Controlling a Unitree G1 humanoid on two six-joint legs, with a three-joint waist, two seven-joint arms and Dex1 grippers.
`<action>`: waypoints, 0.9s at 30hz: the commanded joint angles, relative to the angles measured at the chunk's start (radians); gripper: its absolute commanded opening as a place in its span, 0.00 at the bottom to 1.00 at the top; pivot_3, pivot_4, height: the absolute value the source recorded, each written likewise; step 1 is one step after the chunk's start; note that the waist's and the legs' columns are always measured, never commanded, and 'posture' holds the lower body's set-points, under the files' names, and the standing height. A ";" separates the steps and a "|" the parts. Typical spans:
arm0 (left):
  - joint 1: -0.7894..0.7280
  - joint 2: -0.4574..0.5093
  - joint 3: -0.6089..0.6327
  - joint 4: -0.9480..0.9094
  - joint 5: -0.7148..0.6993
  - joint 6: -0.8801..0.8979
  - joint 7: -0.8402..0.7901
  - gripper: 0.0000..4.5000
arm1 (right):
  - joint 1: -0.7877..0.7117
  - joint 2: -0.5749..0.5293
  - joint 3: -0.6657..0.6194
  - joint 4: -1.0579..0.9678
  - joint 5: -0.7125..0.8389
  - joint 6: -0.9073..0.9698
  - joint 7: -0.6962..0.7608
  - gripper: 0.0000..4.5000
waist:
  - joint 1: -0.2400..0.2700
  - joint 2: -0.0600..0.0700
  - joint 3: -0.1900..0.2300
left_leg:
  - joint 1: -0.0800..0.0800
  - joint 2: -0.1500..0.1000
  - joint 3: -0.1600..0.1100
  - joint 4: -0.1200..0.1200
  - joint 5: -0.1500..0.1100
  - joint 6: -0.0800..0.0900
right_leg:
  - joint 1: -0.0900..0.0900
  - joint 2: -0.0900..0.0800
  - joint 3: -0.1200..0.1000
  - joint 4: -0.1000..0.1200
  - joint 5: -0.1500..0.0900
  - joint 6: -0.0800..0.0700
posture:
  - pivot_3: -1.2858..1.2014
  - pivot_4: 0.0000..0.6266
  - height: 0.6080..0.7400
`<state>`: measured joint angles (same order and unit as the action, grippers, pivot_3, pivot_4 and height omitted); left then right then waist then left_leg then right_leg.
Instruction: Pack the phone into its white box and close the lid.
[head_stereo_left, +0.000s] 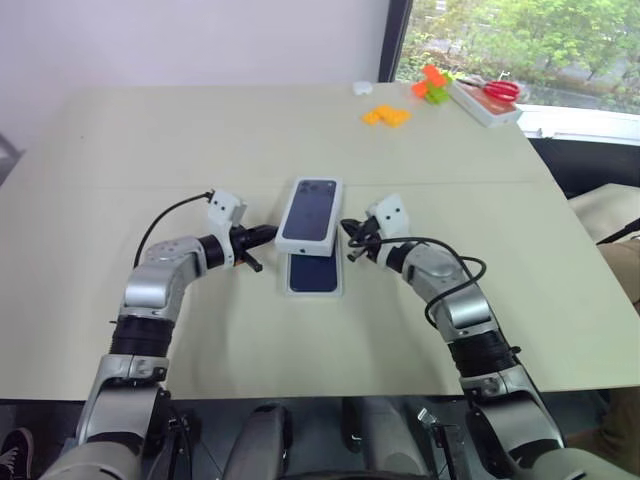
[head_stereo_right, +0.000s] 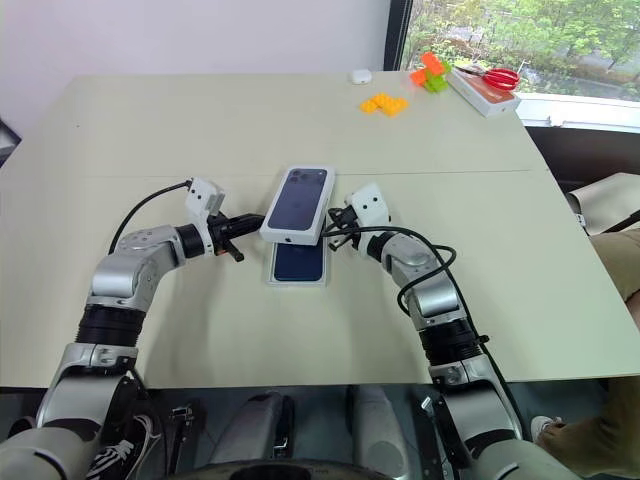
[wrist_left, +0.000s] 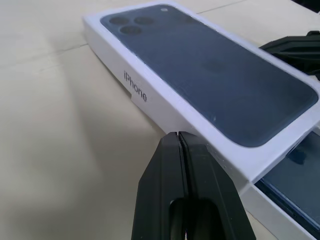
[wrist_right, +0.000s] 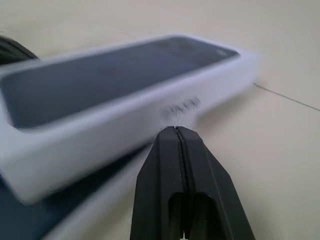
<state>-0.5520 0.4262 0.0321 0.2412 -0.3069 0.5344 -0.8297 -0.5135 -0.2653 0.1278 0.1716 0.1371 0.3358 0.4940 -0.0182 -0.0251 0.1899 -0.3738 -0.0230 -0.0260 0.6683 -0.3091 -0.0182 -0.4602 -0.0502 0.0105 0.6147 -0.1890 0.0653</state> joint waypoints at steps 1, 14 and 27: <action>-0.007 0.003 0.017 -0.044 -0.021 -0.003 0.008 0.01 | -0.010 0.000 -0.013 -0.011 -0.005 -0.033 0.008 0.00 | 0.000 0.000 0.000 | 0.000 0.000 0.000 0.000 0.000 0.000 | 0.000 0.000 0.000 0.000 0.000 0.000 | 0.52 0.24 1.00; 0.013 -0.028 -0.006 -0.140 -0.063 0.058 0.014 0.01 | -0.004 0.022 -0.009 -0.097 0.032 0.001 0.049 0.00 | 0.002 0.000 0.000 | 0.000 0.000 0.000 0.000 0.001 -0.001 | 0.000 0.000 0.000 0.000 0.001 -0.001 | 0.52 0.24 1.00; 0.072 -0.017 -0.001 -0.295 -0.117 0.149 0.032 0.01 | 0.013 0.013 -0.008 -0.150 0.028 0.036 0.054 0.00 | 0.001 0.000 0.000 | 0.001 0.000 0.000 0.000 0.001 -0.002 | 0.000 0.001 0.000 0.001 0.001 -0.001 | 0.52 0.24 1.00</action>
<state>-0.4755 0.4114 0.0266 0.0049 -0.3883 0.6806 -0.7970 -0.4973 -0.2592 0.1093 0.0806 0.1478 0.3700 0.5281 -0.0176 -0.0252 0.1898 -0.3732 -0.0225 -0.0262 0.6687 -0.3078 -0.0204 -0.4599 -0.0494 0.0109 0.6162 -0.1882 0.0640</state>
